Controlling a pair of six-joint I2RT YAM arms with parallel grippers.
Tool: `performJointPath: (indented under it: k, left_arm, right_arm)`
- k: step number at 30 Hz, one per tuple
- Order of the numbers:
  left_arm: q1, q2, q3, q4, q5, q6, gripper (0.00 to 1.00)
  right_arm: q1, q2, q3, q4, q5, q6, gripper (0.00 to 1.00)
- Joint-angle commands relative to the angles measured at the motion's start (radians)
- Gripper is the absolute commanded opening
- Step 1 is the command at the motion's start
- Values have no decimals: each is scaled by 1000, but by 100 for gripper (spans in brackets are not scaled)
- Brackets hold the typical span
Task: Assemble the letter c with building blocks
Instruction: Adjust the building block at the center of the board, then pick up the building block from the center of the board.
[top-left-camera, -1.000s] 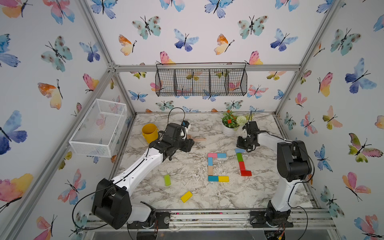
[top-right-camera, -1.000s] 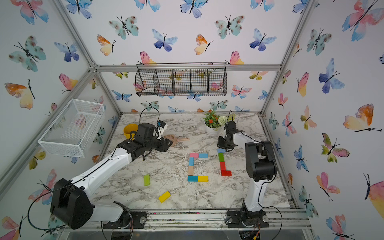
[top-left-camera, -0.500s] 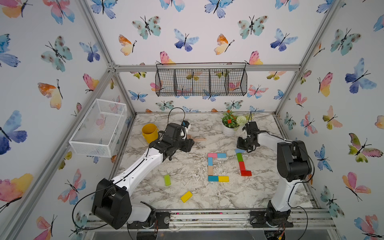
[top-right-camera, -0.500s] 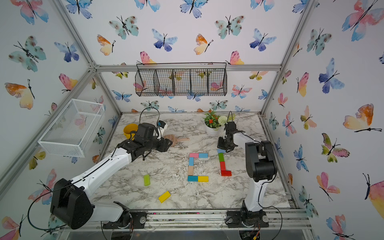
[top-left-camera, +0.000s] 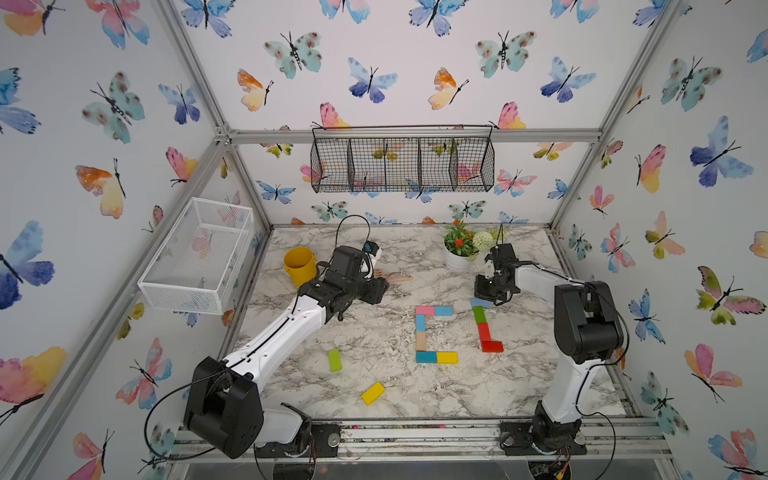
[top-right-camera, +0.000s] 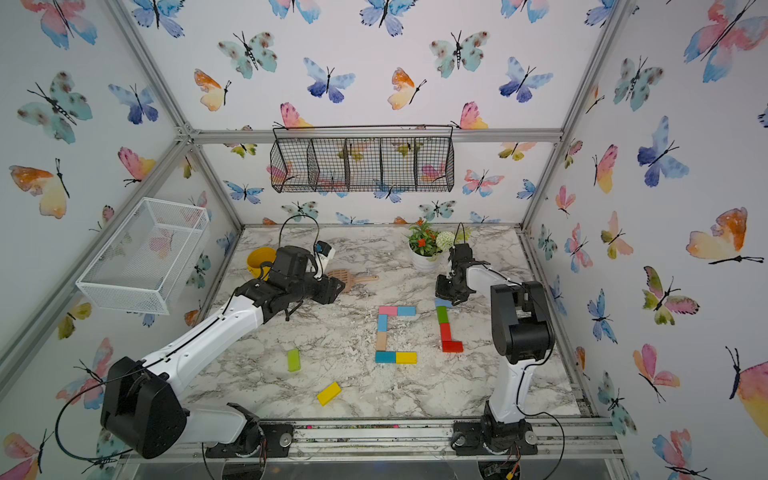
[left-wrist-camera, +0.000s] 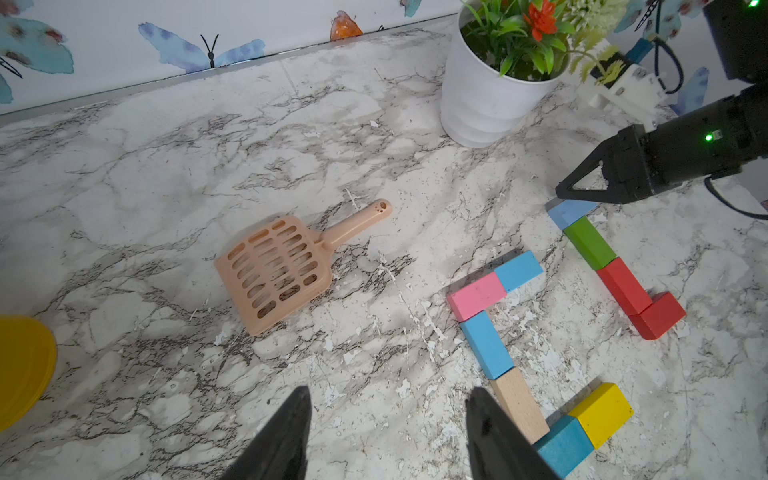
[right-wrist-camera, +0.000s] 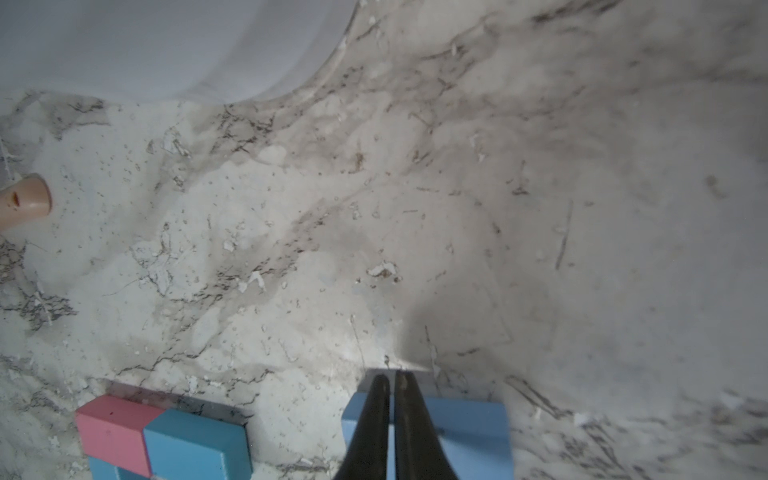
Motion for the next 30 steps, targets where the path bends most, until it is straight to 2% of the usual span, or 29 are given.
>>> performJointPath:
  k: [1, 7, 13, 17, 18, 19, 22, 26, 30]
  left_arm:
    - [0, 7, 5, 4, 3, 10, 61]
    - [-1, 7, 0, 9, -9, 9, 62]
    - [0, -19, -2, -13, 54, -40, 66]
    - [0, -37, -14, -84, 59, -109, 72]
    - [-1, -34, -10, -119, 55, -126, 81]
    - [0, -31, -5, -162, 46, -147, 85]
    - [-17, -45, -17, -235, 53, -172, 83]
    - [-64, -122, -66, -256, -35, -235, 81]
    - [-85, -185, -122, -271, -63, -291, 79]
  right_arm:
    - [-10, -41, 29, -22, 11, -3, 11]
    - [-10, -112, 34, -52, 2, -10, 18]
    - [-10, -232, -9, -76, -45, -32, 29]
    - [-9, -299, -52, -103, -106, -69, 36]
    - [-9, -311, -67, -105, -127, -74, 37]
    - [-8, -324, -85, -106, -156, -82, 38]
    - [-7, -362, -136, -115, -198, -101, 39]
    - [-6, -412, -202, -108, -240, -118, 39]
    - [-7, -428, -228, -118, -277, -146, 39]
